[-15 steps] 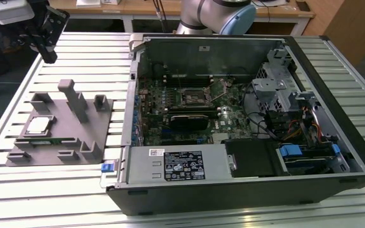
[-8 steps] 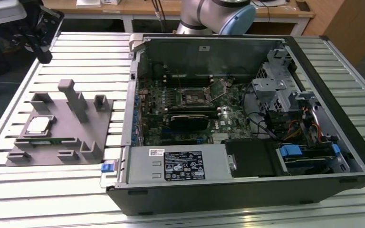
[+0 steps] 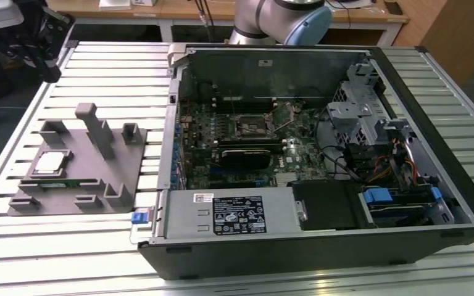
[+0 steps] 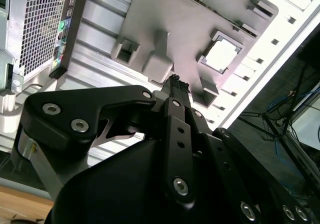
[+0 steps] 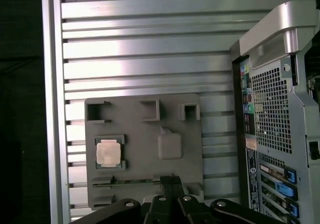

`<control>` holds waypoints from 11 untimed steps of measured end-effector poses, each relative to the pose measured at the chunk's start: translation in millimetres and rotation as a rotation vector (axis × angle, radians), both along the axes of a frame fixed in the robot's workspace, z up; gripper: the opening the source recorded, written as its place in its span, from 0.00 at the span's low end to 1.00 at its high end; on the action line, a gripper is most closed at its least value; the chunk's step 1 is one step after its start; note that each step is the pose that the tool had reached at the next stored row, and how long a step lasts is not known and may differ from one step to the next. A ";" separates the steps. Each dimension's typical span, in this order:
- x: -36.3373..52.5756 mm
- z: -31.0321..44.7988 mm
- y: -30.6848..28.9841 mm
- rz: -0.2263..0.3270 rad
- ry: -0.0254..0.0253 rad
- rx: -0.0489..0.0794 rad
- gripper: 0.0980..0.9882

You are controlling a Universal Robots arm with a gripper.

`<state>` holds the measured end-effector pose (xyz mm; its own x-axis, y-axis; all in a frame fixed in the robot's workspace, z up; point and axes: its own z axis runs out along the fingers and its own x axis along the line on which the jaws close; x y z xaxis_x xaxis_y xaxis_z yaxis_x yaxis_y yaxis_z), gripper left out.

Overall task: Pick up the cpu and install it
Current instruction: 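Reach for the cpu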

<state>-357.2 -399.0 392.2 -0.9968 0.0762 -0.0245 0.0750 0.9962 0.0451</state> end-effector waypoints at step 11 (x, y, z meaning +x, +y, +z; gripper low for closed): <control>-14.0 0.0 0.0 0.000 0.0000 0.000 0.01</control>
